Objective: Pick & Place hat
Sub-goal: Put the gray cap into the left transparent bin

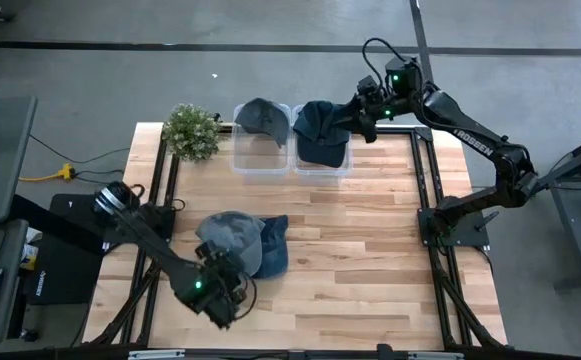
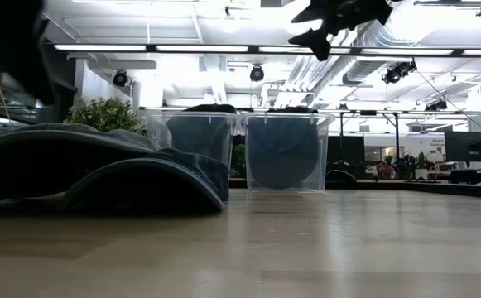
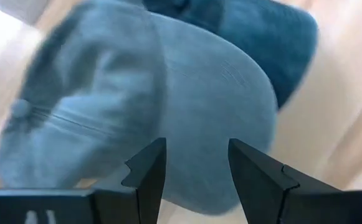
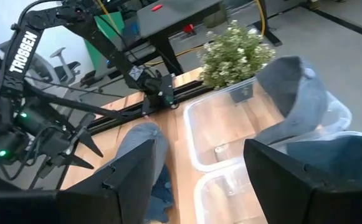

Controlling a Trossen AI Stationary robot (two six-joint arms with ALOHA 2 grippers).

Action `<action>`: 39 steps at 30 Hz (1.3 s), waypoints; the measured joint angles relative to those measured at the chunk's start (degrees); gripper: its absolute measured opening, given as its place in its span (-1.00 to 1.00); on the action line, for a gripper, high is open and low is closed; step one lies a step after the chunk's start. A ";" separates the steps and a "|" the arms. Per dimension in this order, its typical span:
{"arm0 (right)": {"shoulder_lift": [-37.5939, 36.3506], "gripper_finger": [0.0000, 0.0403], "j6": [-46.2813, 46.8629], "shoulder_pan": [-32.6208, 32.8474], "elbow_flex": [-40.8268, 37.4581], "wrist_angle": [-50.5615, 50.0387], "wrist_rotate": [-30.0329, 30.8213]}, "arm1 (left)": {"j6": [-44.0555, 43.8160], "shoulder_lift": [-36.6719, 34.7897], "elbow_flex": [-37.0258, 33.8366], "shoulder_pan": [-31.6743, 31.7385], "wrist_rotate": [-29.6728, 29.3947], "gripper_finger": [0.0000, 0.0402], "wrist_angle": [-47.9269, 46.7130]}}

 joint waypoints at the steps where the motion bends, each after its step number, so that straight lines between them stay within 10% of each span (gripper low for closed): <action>1: 0.00 0.18 -0.23 0.49 0.00 0.00 0.22 | -0.04 0.86 0.33 -0.69 0.02 -0.15 -0.14; 39: -0.02 0.18 -4.28 5.75 -0.02 -3.89 8.24 | 15.84 14.86 4.54 -2.04 0.09 -0.15 -0.04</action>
